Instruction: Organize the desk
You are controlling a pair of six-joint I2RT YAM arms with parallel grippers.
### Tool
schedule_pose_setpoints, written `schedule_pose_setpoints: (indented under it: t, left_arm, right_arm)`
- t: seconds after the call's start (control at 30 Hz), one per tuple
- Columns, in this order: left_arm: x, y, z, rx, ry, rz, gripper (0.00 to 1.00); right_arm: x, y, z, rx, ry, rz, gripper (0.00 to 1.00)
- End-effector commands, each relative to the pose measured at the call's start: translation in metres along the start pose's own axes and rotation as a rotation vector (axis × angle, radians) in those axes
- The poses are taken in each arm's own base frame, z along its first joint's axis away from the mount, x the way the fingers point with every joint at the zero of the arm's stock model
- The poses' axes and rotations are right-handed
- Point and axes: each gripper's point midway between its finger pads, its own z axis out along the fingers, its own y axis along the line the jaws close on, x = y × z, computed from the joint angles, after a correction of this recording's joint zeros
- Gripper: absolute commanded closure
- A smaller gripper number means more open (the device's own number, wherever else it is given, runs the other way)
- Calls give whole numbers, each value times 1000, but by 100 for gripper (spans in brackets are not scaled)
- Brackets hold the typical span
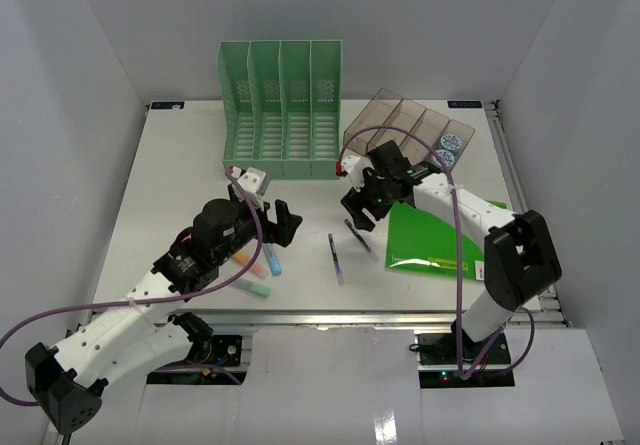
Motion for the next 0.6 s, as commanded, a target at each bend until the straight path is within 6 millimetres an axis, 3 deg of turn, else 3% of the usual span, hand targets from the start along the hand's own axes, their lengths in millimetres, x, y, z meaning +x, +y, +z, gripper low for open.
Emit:
schedule_pose_setpoints:
  t: [0.0, 0.27, 0.57]
  left_arm:
    - [16, 13, -5, -45, 31, 33, 2]
    - [18, 19, -6, -75, 41, 39, 2]
    - [15, 19, -8, -67, 30, 32, 2]
  right_arm:
    - [-10, -8, 15, 101, 40, 68, 25]
    - [9, -1, 48, 75, 119, 135, 27]
    - [32, 14, 69, 33, 181, 120, 42]
